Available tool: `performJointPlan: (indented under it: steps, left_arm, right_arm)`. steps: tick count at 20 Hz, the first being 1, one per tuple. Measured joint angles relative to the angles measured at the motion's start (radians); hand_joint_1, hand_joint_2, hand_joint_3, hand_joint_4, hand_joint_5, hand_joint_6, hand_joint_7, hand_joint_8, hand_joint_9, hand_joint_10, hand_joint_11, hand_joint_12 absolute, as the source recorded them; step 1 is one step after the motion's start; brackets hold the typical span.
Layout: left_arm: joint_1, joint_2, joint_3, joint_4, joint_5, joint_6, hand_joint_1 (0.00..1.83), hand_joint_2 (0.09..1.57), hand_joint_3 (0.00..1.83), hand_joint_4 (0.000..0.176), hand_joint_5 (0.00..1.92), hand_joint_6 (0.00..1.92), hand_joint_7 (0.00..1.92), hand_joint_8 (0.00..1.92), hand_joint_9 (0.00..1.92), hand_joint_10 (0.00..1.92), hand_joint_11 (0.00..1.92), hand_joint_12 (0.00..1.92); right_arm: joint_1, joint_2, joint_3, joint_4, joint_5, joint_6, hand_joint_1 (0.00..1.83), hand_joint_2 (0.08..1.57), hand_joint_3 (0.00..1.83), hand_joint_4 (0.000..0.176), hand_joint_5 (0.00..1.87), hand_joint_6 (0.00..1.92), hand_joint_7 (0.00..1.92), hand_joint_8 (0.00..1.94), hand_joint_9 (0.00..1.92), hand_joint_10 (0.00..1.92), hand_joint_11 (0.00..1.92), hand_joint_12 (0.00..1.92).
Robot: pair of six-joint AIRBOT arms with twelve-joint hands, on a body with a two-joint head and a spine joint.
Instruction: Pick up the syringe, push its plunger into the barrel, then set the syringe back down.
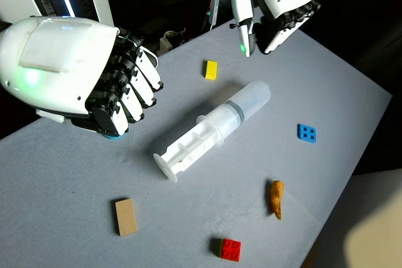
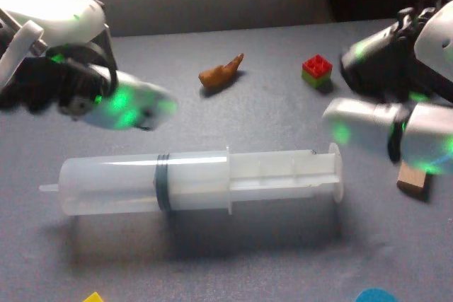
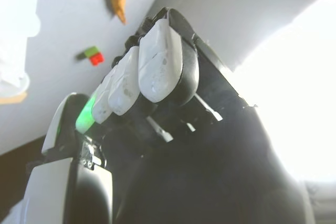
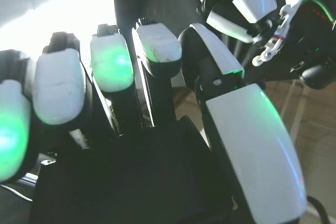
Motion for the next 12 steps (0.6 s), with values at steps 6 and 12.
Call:
performJointPlan:
  steps: [6, 12]
  left_arm:
    - [0.01, 0.0, -0.005, 0.006, 0.011, 0.0, 0.0, 1.0, 0.0, 0.0, 0.05, 0.0, 0.02, 0.0, 0.03, 0.0, 0.0, 0.23]
    - [0.093, -0.051, -0.01, 0.029, 0.022, -0.049, 0.09, 1.02, 0.0, 0.0, 0.0, 0.0, 0.0, 0.0, 0.0, 0.0, 0.01, 0.05]
  right_arm:
    - [0.016, 0.015, -0.009, 0.003, -0.001, -0.026, 0.0, 1.03, 0.0, 0.0, 0.07, 0.01, 0.06, 0.01, 0.05, 0.01, 0.0, 0.44]
    - [0.005, 0.003, -0.019, 0.002, 0.008, -0.038, 0.0, 1.04, 0.0, 0.0, 0.07, 0.0, 0.05, 0.0, 0.05, 0.0, 0.0, 0.45]
